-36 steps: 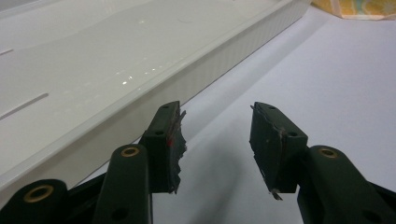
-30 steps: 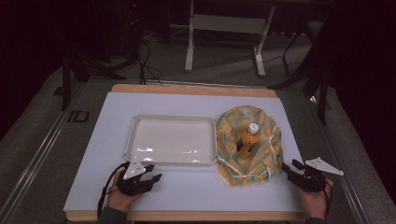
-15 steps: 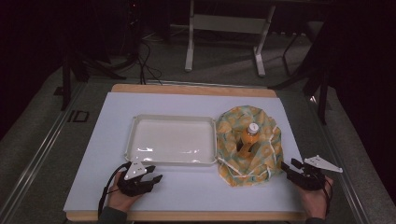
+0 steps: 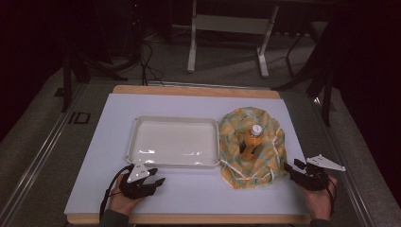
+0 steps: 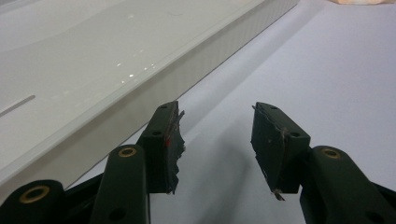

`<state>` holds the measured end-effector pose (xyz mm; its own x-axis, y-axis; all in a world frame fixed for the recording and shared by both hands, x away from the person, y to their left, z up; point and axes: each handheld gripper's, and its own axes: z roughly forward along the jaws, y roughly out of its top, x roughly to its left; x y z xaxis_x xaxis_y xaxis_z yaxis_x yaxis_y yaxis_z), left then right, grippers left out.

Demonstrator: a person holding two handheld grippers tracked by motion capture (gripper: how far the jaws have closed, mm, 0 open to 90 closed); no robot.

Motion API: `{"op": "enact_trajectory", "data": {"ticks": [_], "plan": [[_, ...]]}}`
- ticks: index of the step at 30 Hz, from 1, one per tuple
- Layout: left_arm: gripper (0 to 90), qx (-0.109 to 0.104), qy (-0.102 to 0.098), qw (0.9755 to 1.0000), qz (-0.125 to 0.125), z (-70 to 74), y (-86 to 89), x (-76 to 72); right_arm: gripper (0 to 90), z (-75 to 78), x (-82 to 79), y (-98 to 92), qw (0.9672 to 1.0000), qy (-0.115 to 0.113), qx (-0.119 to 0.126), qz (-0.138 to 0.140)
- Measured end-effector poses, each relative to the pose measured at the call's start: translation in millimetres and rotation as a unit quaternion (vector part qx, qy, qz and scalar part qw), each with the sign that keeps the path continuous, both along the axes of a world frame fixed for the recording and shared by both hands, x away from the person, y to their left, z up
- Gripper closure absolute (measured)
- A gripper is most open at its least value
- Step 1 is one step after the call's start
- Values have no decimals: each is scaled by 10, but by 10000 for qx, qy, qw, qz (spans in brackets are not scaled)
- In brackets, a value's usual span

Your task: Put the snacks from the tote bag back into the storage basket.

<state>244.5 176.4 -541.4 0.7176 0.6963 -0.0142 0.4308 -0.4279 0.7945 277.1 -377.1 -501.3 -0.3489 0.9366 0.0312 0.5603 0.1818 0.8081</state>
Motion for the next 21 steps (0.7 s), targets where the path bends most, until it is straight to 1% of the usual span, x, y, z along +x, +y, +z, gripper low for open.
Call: {"op": "enact_trajectory", "data": {"ticks": [4,8,19,21], "plan": [[521,14,1,10000,-18,-1,-3,0,488,42,10,-1,10000,-21,13,41],[523,52,-7,10000,-34,-1,-10,-3,487,70,39,6,9999,32,-81,110],[524,60,-12,10000,-72,-1,-13,-5,473,152,114,66,9986,188,-357,347],[524,60,-13,10000,-73,-2,-15,-5,472,162,121,70,9984,207,-371,383]]}}
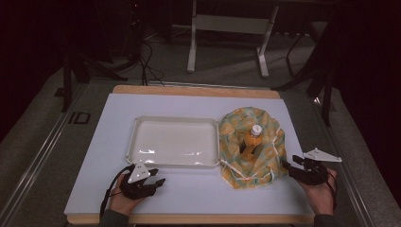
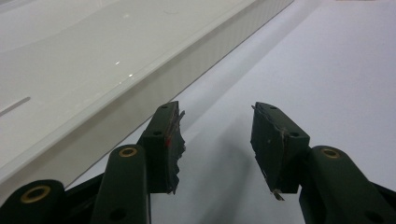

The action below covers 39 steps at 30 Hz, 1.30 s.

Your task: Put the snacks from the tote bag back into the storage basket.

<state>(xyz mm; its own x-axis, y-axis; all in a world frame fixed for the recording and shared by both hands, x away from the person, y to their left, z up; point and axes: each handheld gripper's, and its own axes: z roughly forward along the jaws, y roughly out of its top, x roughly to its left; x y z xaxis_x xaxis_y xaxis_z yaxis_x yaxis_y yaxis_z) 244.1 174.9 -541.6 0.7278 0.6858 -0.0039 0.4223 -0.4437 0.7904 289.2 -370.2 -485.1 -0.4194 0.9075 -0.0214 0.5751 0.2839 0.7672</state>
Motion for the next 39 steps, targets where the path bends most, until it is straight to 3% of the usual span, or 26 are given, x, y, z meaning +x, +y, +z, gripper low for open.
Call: {"op": "enact_trajectory", "data": {"ticks": [16,39], "plan": [[524,34,12,10000,-28,0,-6,0,459,95,59,52,9996,168,-151,147],[520,18,38,10000,-80,-2,-10,3,466,318,137,110,9949,219,-810,551]]}}
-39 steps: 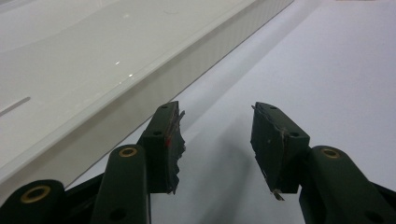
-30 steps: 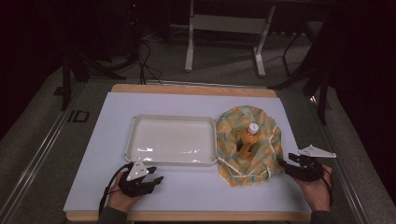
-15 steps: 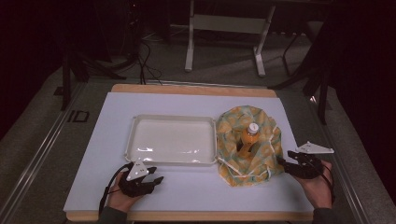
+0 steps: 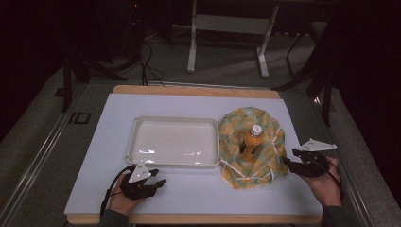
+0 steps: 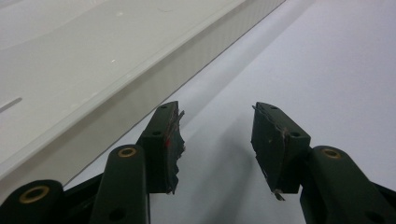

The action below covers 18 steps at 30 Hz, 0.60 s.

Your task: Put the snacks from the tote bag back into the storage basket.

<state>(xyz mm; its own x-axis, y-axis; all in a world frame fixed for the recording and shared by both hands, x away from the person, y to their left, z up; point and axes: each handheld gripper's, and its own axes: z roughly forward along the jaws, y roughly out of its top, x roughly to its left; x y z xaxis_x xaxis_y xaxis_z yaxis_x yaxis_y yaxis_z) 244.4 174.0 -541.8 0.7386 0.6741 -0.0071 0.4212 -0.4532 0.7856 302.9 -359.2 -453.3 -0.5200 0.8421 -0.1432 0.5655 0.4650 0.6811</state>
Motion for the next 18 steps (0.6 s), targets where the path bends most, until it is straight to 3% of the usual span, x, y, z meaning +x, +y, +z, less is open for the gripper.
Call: {"op": "enact_trajectory", "data": {"ticks": [18], "plan": [[517,16,10,10000,-35,0,-4,-2,462,205,137,132,9962,269,-602,565]]}}
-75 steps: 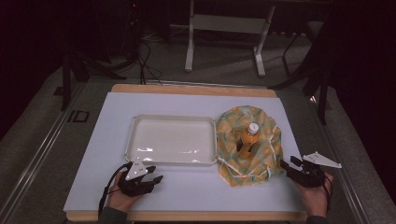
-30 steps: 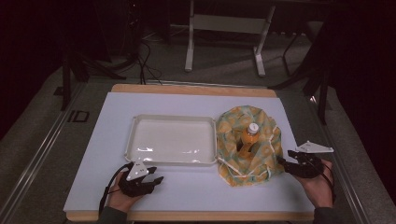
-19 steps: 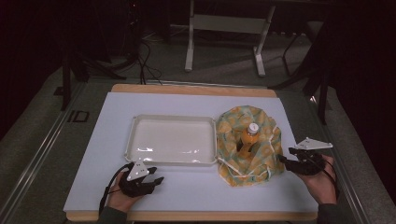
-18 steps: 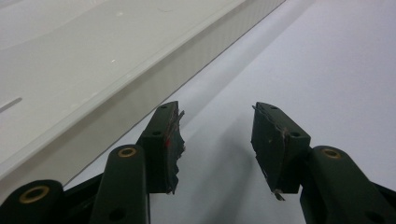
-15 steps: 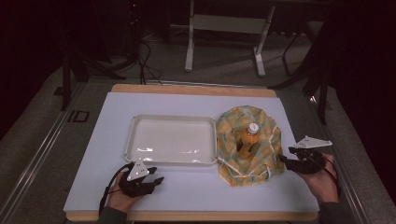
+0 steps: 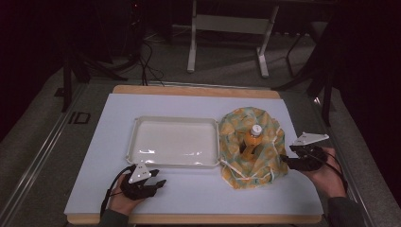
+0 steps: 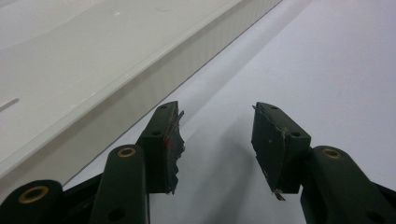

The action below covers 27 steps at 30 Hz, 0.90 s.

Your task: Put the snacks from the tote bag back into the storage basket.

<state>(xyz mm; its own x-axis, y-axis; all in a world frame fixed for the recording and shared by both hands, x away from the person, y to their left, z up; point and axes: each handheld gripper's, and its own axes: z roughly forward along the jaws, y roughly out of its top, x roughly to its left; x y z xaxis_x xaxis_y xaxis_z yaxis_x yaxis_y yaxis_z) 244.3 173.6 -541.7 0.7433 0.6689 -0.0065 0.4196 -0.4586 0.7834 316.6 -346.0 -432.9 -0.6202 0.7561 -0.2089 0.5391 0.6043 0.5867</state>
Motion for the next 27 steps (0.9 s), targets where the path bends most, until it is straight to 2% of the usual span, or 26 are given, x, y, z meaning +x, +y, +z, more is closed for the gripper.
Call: {"op": "enact_trajectory", "data": {"ticks": [13,27], "plan": [[517,-1,1,10000,14,1,3,1,454,101,93,103,9985,213,-317,389],[516,-2,-2,10000,10,1,3,1,453,174,185,223,9949,381,-585,728]]}}
